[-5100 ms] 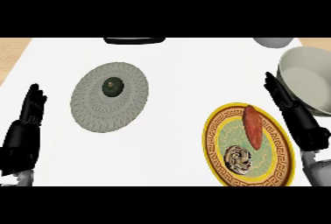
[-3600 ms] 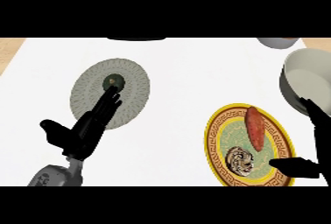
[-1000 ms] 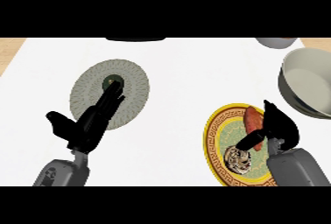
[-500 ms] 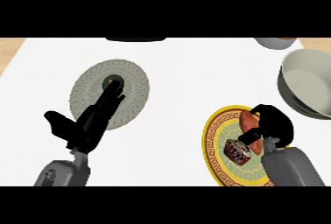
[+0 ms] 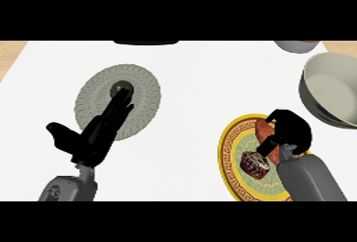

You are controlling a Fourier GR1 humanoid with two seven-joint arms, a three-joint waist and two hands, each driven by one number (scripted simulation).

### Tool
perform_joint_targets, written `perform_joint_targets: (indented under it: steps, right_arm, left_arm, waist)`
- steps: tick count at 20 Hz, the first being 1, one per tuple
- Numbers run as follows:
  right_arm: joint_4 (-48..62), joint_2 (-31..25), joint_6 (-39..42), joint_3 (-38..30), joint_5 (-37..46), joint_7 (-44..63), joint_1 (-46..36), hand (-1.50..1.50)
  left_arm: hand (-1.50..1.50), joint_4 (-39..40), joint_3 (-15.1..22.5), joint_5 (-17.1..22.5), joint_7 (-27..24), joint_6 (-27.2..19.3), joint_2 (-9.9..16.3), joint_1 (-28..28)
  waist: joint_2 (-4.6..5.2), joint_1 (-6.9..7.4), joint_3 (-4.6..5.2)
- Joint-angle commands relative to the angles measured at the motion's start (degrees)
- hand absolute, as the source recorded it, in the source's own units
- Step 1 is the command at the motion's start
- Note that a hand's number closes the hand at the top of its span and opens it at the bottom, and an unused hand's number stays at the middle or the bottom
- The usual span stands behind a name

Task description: Pick the sweet potato from the plate and place it in the bowl

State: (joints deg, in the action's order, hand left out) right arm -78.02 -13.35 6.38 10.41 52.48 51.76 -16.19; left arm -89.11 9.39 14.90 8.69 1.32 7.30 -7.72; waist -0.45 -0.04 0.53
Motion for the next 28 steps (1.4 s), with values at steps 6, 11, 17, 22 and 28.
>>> perform_joint_targets:
  steps: [6, 11, 17, 22, 28]
  right_arm:
    - [-4.47, -0.26, 5.95, 3.93, 5.76, 0.25, 0.25, 1.5]
    - [-4.69, 1.24, 9.24, 5.64, 8.24, 0.15, -3.27, 1.5]
    - [-22.14, 2.79, 12.05, 5.32, 9.45, 5.92, -3.78, 1.5]
    - [-32.72, 3.64, 20.35, 6.47, 15.14, 13.5, -10.46, 1.5]
    - [-40.5, 2.64, 28.63, 0.49, 15.83, 13.84, -13.78, 1.5]
  left_arm:
    - [0.0, 0.51, -0.07, -1.84, -1.74, 2.62, -0.37, 2.67]
    - [0.0, -2.02, 0.93, -3.07, 0.82, 0.73, -2.4, 2.89]
    - [0.0, 0.86, -1.82, -2.2, -0.45, 2.62, -1.11, 0.25]
    - [0.0, -2.94, 0.76, -3.82, 2.67, 0.26, -2.75, 1.92]
    - [0.0, -1.17, 0.59, -4.97, 0.1, 0.45, -3.39, 2.34]
  waist:
    - [0.39, 0.14, -0.51]
    - [0.37, 0.21, -0.53]
    - [0.26, -0.39, -0.49]
    - [0.04, -0.25, -0.47]
    - [0.17, -0.38, -0.48]
